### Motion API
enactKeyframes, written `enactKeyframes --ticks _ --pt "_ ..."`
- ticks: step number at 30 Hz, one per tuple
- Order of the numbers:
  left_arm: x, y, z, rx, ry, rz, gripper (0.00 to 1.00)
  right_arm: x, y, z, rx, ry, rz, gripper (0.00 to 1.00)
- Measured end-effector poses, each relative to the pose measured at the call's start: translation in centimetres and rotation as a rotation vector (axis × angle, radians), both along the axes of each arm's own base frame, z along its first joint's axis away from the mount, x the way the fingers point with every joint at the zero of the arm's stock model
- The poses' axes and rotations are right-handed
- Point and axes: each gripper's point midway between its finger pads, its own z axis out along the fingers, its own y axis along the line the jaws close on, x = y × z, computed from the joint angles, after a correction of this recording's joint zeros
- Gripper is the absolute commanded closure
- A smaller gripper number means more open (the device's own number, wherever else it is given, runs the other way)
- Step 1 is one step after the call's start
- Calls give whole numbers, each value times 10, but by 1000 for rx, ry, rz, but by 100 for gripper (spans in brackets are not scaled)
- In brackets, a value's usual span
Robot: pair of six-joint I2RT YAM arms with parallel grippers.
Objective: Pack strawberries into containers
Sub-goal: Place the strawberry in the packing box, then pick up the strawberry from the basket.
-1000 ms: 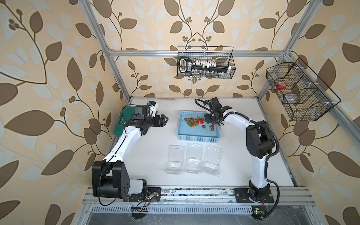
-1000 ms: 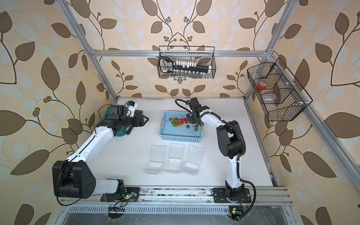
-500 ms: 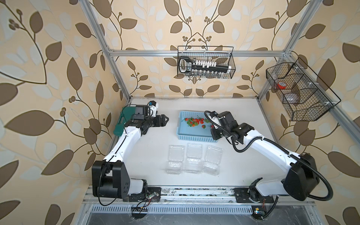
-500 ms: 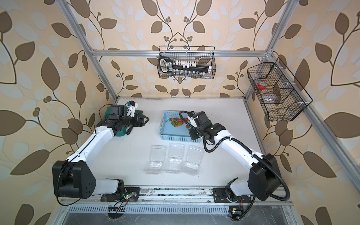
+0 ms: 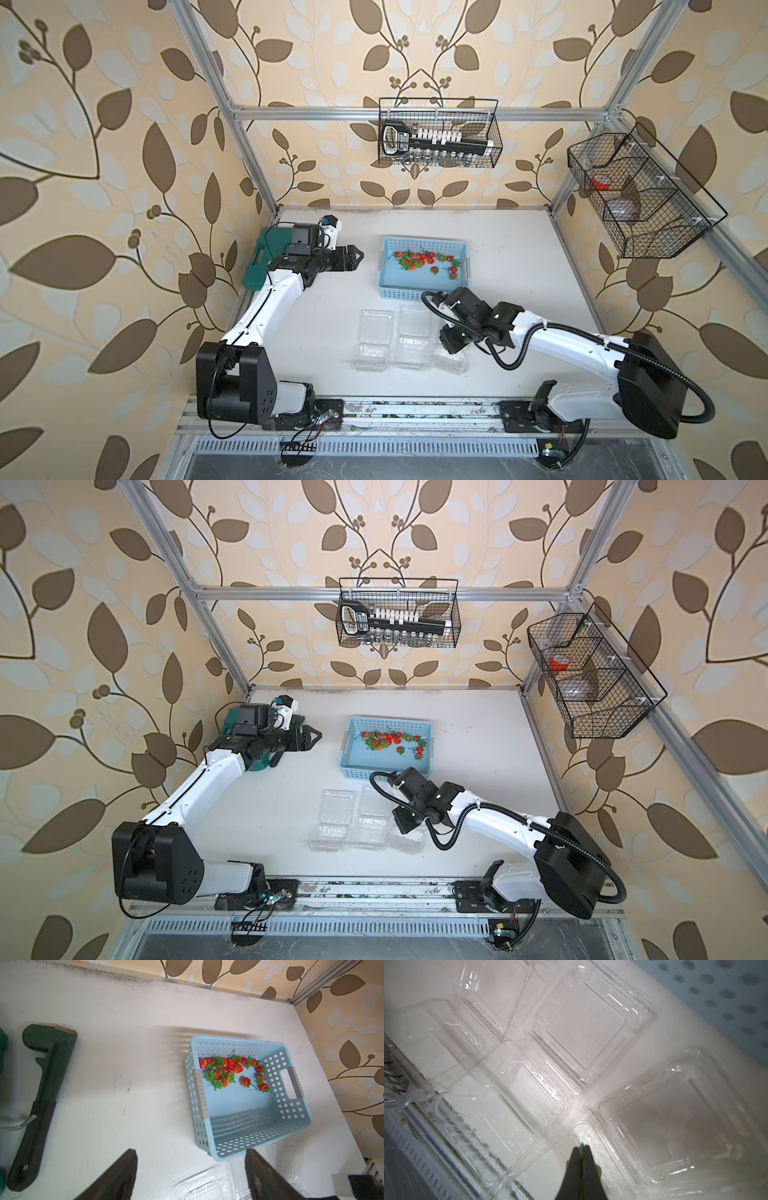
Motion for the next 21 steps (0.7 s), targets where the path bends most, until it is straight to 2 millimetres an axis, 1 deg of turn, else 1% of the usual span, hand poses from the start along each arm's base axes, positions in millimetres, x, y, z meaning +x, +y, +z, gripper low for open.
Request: enactKeyframes --ticks 5,6,8,10,12,14,17,19,21 --pt "0 0 -1 2 3 0 17 -4 -1 -21 -34 43 -12 99" --pt "0 0 -1 2 3 1 17 -4 -1 -23 -36 47 -15 97" --pt "-1 0 -1 3 3 0 17 -3 1 -26 -35 53 -20 87" --pt "-1 -1 -1 5 3 -4 17 -3 1 -26 -33 56 -26 79" --pt "-1 -2 -1 6 3 -6 17 -3 1 -26 -33 53 -25 74" --pt "-1 -2 -1 7 4 -7 17 -3 0 -23 -37 48 -22 70" --pt "-2 -2 -2 9 5 -9 17 4 -2 -11 -43 16 -24 68" --pt "-2 -2 -2 10 7 -10 17 17 -5 1 -36 -18 -47 67" --pt "-3 -2 -3 11 8 -11 17 39 -12 16 -19 -54 -99 67"
